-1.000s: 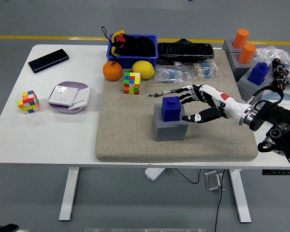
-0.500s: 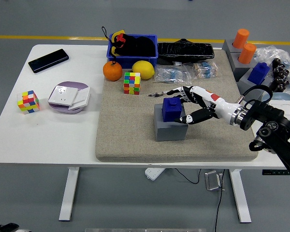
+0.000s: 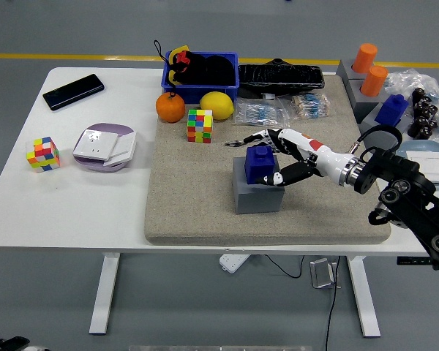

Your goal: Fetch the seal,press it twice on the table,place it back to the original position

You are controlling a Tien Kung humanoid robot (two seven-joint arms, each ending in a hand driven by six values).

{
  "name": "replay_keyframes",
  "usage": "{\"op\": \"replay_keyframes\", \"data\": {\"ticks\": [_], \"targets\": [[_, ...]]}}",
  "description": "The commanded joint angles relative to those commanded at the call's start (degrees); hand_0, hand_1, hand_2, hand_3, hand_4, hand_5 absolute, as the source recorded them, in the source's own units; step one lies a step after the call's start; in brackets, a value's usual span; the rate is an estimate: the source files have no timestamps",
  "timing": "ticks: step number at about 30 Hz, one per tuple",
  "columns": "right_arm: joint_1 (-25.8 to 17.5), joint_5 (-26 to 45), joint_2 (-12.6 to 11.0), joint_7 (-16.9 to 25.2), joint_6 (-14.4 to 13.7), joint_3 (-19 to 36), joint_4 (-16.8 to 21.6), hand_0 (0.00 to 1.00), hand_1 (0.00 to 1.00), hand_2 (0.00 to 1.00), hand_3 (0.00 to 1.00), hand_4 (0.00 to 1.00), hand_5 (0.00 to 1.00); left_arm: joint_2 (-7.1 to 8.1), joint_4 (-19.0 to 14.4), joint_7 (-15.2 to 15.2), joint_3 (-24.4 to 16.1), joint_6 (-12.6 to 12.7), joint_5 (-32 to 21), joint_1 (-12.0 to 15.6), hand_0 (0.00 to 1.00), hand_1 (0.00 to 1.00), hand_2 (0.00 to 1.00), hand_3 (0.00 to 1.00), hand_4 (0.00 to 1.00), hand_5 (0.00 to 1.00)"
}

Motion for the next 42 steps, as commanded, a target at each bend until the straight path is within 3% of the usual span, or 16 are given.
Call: {"op": "replay_keyframes", "data": {"ticks": [12, 13, 18, 19, 24, 25, 30, 31, 42], "targets": [[0.77, -0.21, 0.32, 0.14, -0.5, -1.2, -0.36, 0.819, 0.718, 0.732, 0.775, 0.908, 0.002, -0.18, 0.07, 0.0, 0.13, -0.02, -0.29, 0.17, 0.723, 0.69, 0.68, 0.748, 0.678, 0.263], [0.77, -0.33, 0.3, 0.1, -0.52, -1.26, -0.43, 0.765, 0.698, 0.72, 0.771, 0.903, 0.002, -0.19, 0.07, 0.02, 0.09, -0.02, -0.25, 0.17, 0.723, 0.692, 0.68, 0.748, 0.679, 0.263], [0.74, -0.2, 0.07, 0.27, -1.03, -1.63, -0.62, 0.765, 0.698, 0.72, 0.771, 0.903, 0.002, -0.18, 0.1, 0.02, 0.09, -0.01, -0.27, 0.09, 0.723, 0.692, 0.68, 0.748, 0.679, 0.263], [0.75, -0.2, 0.06, 0.35, -1.24, -1.68, -0.67, 0.733, 0.629, 0.653, 0.73, 0.871, 0.002, -0.18, 0.1, 0.03, 0.07, -0.02, -0.24, 0.07, 0.721, 0.691, 0.68, 0.747, 0.679, 0.263], [0.8, -0.28, 0.06, 0.77, -2.45, -1.75, -0.92, 0.733, 0.629, 0.653, 0.73, 0.871, 0.002, -0.21, 0.1, -0.05, 0.23, -0.03, -0.44, 0.0, 0.721, 0.691, 0.68, 0.747, 0.679, 0.263], [0.82, -0.27, 0.05, 0.84, -2.58, -1.81, -0.95, 0.64, 0.524, 0.555, 0.652, 0.776, 0.002, -0.23, 0.1, -0.06, 0.25, -0.02, -0.49, 0.01, 0.721, 0.691, 0.681, 0.747, 0.681, 0.262], [0.77, -0.18, 0.13, 1.1, -3.22, -1.96, -1.01, 0.64, 0.524, 0.555, 0.652, 0.776, 0.002, -0.29, 0.13, -0.08, 0.29, -0.03, -0.58, 0.05, 0.721, 0.691, 0.681, 0.747, 0.681, 0.262], [0.75, -0.12, 0.12, 1.12, -3.27, -2.04, -1.0, 0.594, 0.476, 0.489, 0.563, 0.768, 0.002, -0.3, 0.14, -0.08, 0.29, -0.03, -0.6, 0.06, 0.723, 0.691, 0.681, 0.748, 0.682, 0.261], [0.87, 0.33, 0.21, 1.92, -4.73, -2.53, -1.05, 0.56, 0.429, 0.455, 0.519, 0.744, 0.002, -0.38, 0.19, -0.21, 0.61, -0.03, -1.09, 0.0, 0.722, 0.691, 0.68, 0.748, 0.682, 0.261]]}}
